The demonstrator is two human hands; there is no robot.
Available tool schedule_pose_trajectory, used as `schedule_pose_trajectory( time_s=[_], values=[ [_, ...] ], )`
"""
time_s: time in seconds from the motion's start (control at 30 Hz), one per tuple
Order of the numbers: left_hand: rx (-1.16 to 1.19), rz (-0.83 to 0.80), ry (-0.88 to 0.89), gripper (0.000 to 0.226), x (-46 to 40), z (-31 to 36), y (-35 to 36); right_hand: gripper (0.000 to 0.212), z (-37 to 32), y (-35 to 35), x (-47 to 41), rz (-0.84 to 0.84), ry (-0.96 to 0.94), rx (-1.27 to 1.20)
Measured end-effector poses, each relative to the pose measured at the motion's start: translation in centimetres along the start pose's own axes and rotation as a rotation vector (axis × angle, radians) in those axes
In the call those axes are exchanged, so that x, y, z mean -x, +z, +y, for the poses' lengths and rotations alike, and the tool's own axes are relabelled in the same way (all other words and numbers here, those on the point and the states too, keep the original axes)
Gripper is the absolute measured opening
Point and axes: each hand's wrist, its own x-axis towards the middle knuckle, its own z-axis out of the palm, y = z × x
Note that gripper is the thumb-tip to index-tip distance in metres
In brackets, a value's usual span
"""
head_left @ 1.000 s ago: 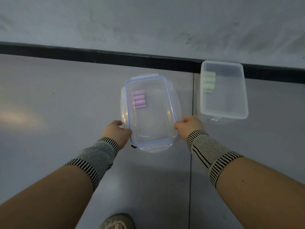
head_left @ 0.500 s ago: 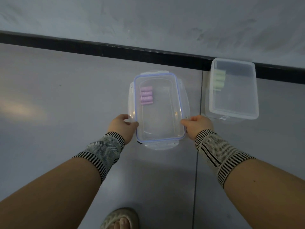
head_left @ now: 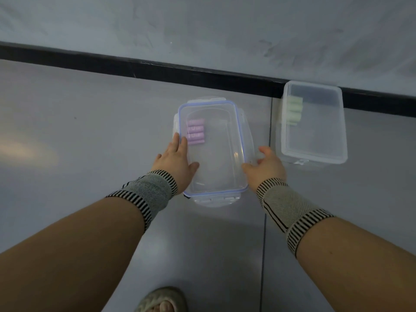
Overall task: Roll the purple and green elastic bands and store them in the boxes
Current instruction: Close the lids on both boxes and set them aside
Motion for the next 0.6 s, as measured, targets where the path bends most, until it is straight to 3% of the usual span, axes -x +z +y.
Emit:
schedule_pose_trajectory(
  time_s=[0.17,0.3,0.4,0.47,0.53,0.6],
  values=[
    [0.28,0.054,-0.01,0.077,-0.2,0.3,0.1,0.045,-1.0,0.3,-0.2,0.036,-0.169,0.238],
    [0.584,0.105,-0.053,0.081,-0.9,-0.3,0.5,0.047,-0.7,0.7,-0.7,-0.043,-0.143,0.204],
    [0.657,0.068,-0.057,0.082,-1.6,-1.0,0.3,0.048,-0.3,0.9,-1.2,-0.068,-0.145,0.162],
    [0.494,0.045,-0.032,0.08,-1.5,-0.7,0.2,0.049,-0.2,0.9,-1.2,-0.074,-0.139,0.161],
    [0.137,0.103,0.001,0.075,-0.8,0.5,0.6,0.049,-0.3,0.7,-0.9,-0.065,-0.133,0.171],
    [-0.055,0.167,0.103,0.072,-0.3,1.8,1.6,0.052,-0.3,0.5,-0.8,-0.028,-0.14,0.167]
  ],
)
